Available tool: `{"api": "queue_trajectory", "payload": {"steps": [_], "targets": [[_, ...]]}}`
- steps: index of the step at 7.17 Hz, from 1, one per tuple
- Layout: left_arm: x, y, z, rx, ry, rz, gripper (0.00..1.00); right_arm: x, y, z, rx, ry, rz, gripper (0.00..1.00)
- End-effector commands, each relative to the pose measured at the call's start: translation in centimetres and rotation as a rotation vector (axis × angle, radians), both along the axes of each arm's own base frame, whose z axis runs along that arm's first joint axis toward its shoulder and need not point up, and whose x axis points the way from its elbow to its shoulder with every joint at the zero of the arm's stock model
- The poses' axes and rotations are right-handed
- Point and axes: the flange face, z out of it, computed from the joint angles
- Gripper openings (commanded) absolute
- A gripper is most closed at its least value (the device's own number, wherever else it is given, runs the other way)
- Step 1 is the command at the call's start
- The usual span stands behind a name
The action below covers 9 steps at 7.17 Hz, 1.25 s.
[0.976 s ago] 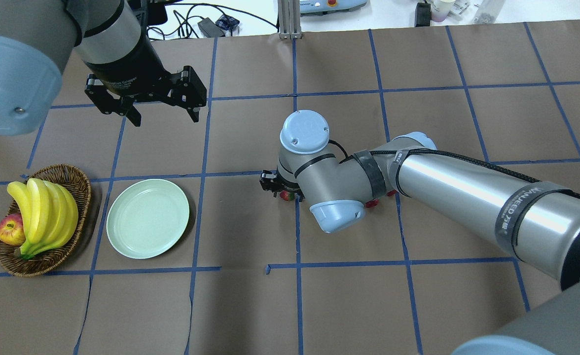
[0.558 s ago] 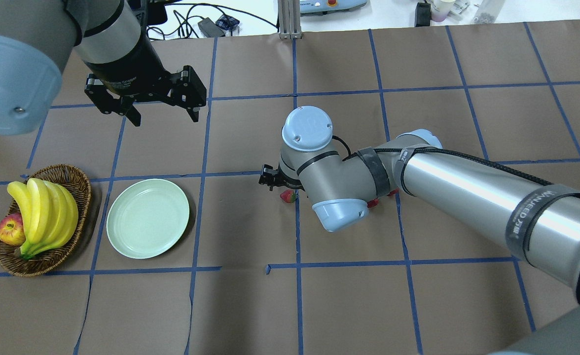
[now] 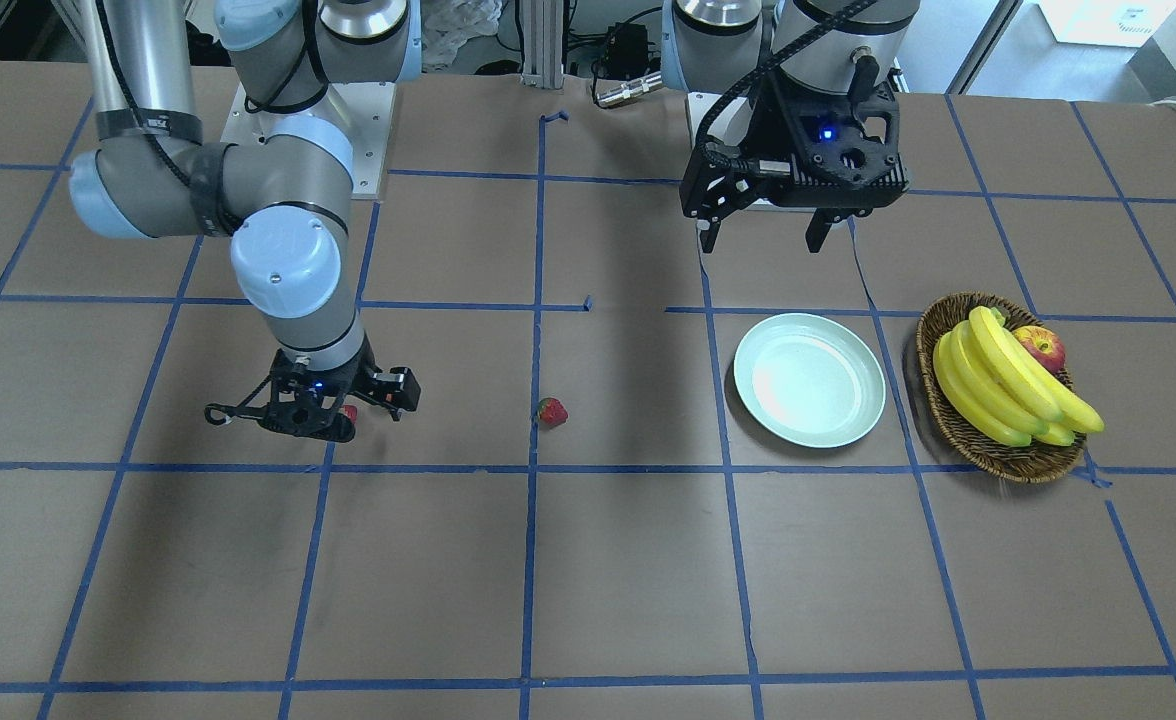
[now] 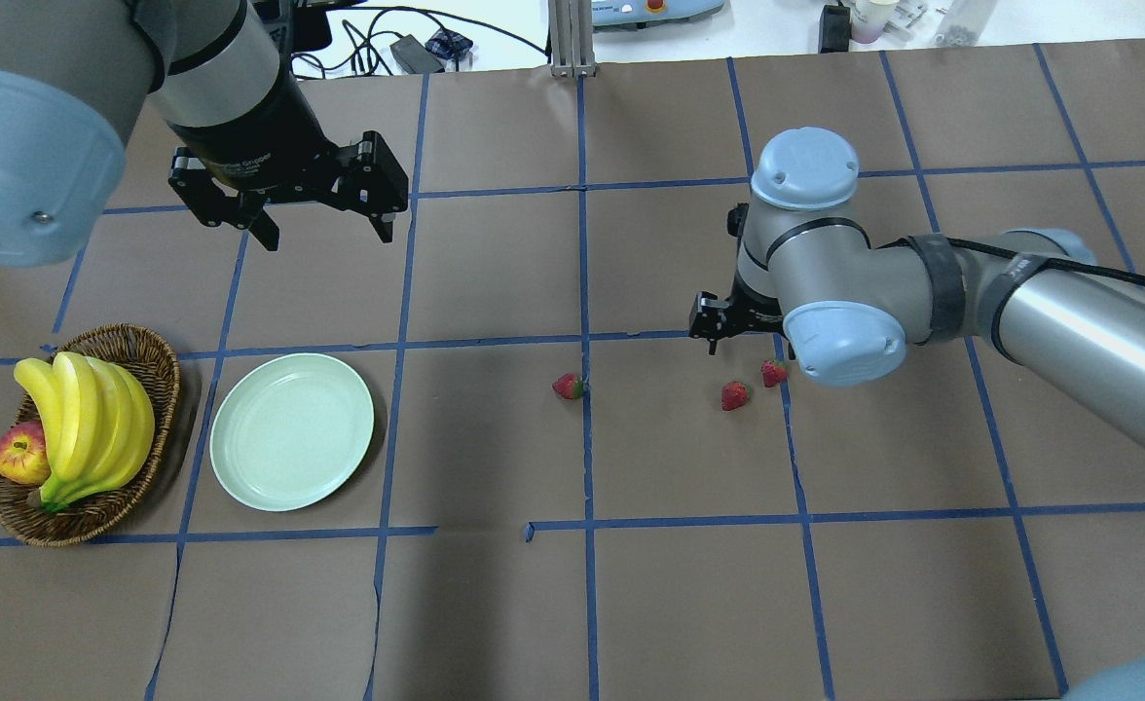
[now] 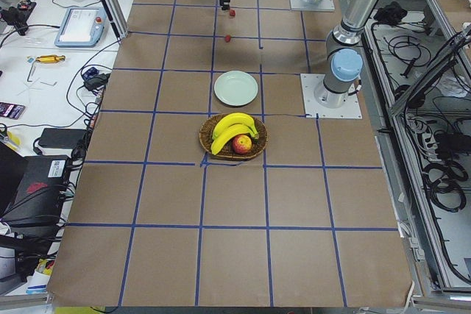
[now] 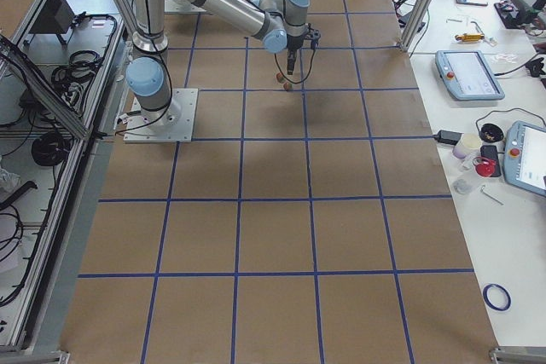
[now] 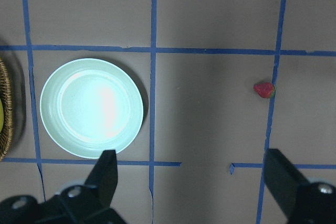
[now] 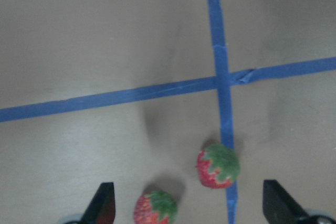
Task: Collect all strawberries into plate
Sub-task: 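Move the right gripper to the next strawberry and grasp it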
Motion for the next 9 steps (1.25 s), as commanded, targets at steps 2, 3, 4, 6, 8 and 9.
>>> {"api": "queue_trajectory", "payload": {"steps": [2, 3, 4, 6, 8, 9], "targets": [[0.0, 0.1, -0.5, 0.008, 0.000, 0.001, 1.00, -2.1, 0.2, -1.5, 0.007, -0.008, -0.021, 0.77], [-0.1, 0.2, -0.5, 0.008, 0.002, -0.001, 1.00, -2.0, 0.3, -1.8, 0.010, -0.014, -0.022, 0.64], [0.0, 0.2, -0.5, 0.008, 0.000, -0.001, 1.00, -2.0, 0.3, -2.2, 0.018, -0.016, -0.022, 0.65], [0.0, 0.2, -0.5, 0.008, 0.000, -0.001, 1.00, -2.0, 0.4, -2.8, 0.029, -0.014, -0.020, 0.63], [0.0, 0.2, -0.5, 0.008, 0.000, -0.001, 1.00, -2.0, 0.7, -3.2, 0.018, -0.016, -0.020, 0.35], [-0.1, 0.2, -0.4, 0.007, 0.000, -0.002, 1.00, -2.0, 1.0, -3.7, 0.026, -0.016, -0.019, 0.21]]}}
